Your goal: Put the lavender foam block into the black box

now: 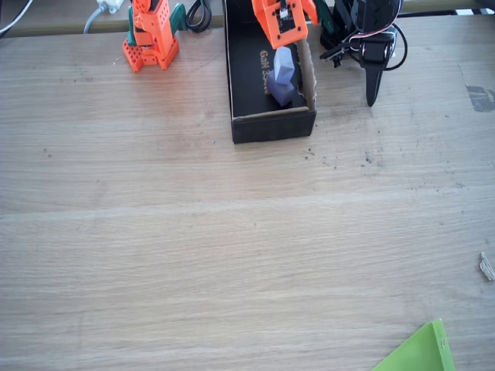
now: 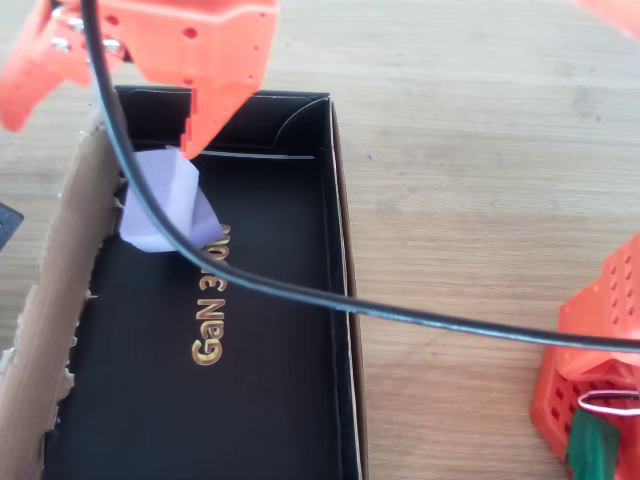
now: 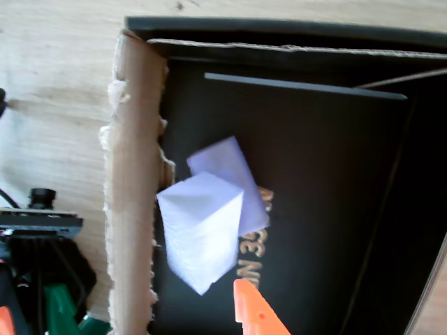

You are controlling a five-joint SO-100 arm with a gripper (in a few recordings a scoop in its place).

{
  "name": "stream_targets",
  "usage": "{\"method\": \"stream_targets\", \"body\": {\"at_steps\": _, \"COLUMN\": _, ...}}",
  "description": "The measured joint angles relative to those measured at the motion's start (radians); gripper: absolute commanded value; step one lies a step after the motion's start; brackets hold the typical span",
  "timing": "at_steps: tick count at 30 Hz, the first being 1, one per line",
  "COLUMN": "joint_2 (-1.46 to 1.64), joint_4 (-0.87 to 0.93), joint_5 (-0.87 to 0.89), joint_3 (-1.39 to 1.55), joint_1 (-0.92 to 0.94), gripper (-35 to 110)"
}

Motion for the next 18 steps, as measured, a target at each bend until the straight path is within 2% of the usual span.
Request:
{"method": "stream_targets", "body": {"at_steps": 4, "joint_2": 0.117, "joint_4": -0.012, "joint_5": 0.026, "joint_3": 0.101, "joint_1": 0.020, "gripper": 0}}
{"method": "stream_targets", "body": {"at_steps": 9, "joint_2": 0.442, "joint_4": -0.003, "joint_5": 0.100, "joint_3": 0.364, "joint_1": 0.209, "gripper": 0}}
{"method": "stream_targets", "body": {"at_steps": 13, "joint_2": 0.742, "joint_4": -0.015, "joint_5": 0.091, "joint_3": 0.618, "joint_1": 0.561, "gripper": 0}}
{"method": "stream_targets", "body": {"at_steps": 18, "joint_2": 1.065, "joint_4": -0.218, "joint_5": 0.077, "joint_3": 0.986, "joint_1": 1.077, "gripper": 0}}
